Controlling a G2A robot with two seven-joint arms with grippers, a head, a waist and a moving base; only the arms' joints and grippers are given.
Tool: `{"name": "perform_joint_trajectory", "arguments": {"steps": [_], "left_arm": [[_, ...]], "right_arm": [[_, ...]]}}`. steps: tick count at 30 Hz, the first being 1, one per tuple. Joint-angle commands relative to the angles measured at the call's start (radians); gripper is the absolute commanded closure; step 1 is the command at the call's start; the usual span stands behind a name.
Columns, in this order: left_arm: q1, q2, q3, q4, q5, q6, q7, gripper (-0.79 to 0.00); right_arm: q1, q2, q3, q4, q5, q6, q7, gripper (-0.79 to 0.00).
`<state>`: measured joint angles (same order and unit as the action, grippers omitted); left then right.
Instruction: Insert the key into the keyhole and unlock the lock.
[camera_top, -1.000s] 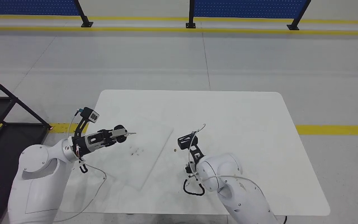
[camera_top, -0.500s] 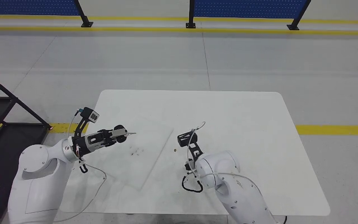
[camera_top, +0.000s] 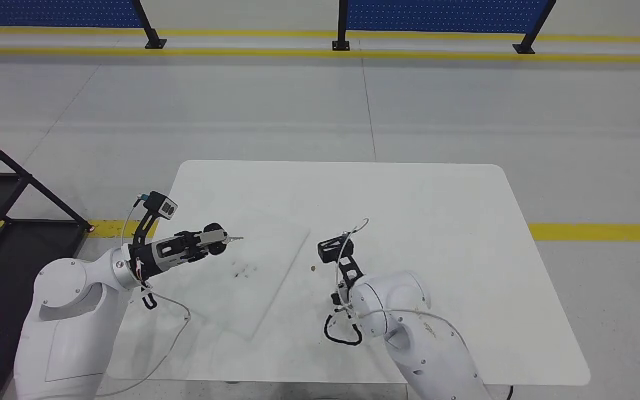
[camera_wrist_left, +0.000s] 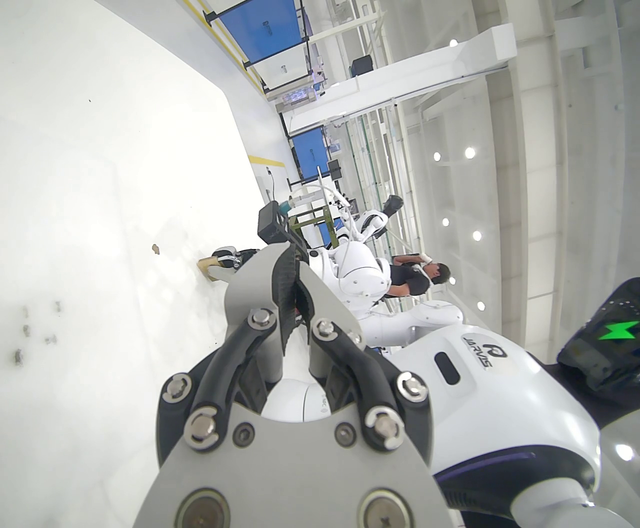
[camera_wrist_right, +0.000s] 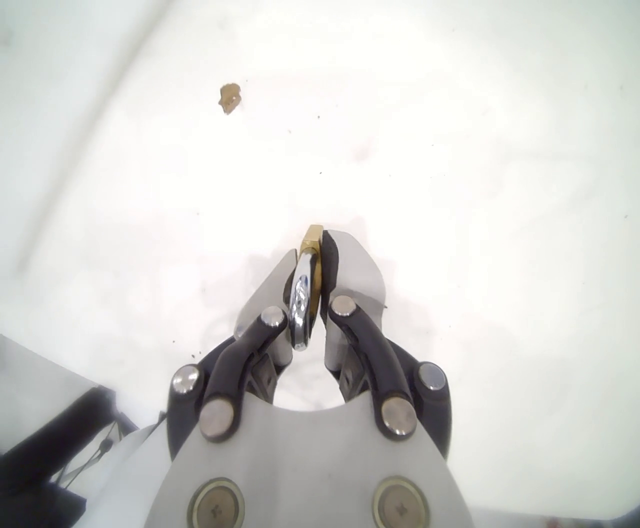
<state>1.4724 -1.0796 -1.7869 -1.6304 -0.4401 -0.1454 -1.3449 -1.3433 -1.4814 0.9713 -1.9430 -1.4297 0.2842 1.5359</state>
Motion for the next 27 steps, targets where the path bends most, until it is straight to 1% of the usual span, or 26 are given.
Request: {"name": "perform_joint_trajectory", "arguments": {"steps": [1, 4, 7, 11, 15, 17, 22, 27], "left_arm": [[0.0, 0.0, 0.0, 0.0, 0.0, 0.0, 0.0, 0.0], [0.0, 0.0, 0.0, 0.0, 0.0, 0.0, 0.0, 0.0], [0.0, 0.0, 0.0, 0.0, 0.0, 0.0, 0.0, 0.0], [0.0, 0.0, 0.0, 0.0, 0.0, 0.0, 0.0, 0.0], [0.0, 0.0, 0.0, 0.0, 0.0, 0.0, 0.0, 0.0], [0.0, 0.0, 0.0, 0.0, 0.0, 0.0, 0.0, 0.0], [0.0, 0.0, 0.0, 0.0, 0.0, 0.0, 0.0, 0.0], [0.0, 0.0, 0.0, 0.0, 0.0, 0.0, 0.0, 0.0]], "right_arm": [[-0.006, 0.0, 0.023, -0.036, 0.021, 0.0, 0.0, 0.0], [-0.014, -0.003, 0.08, -0.097, 0.102, 0.0, 0.0, 0.0], [-0.017, -0.009, 0.16, -0.139, 0.224, 0.0, 0.0, 0.0], [-0.014, -0.021, 0.249, -0.182, 0.468, 0.028, -0.028, 0.0], [-0.001, -0.025, 0.313, -0.179, 0.701, 0.046, -0.067, 0.0], [-0.004, -0.026, 0.335, -0.165, 0.808, 0.019, -0.114, 0.0], [-0.028, -0.024, 0.378, -0.096, 1.037, -0.086, -0.213, 0.0], [-0.052, -0.018, 0.406, -0.014, 1.203, -0.198, -0.274, 0.0]]}}
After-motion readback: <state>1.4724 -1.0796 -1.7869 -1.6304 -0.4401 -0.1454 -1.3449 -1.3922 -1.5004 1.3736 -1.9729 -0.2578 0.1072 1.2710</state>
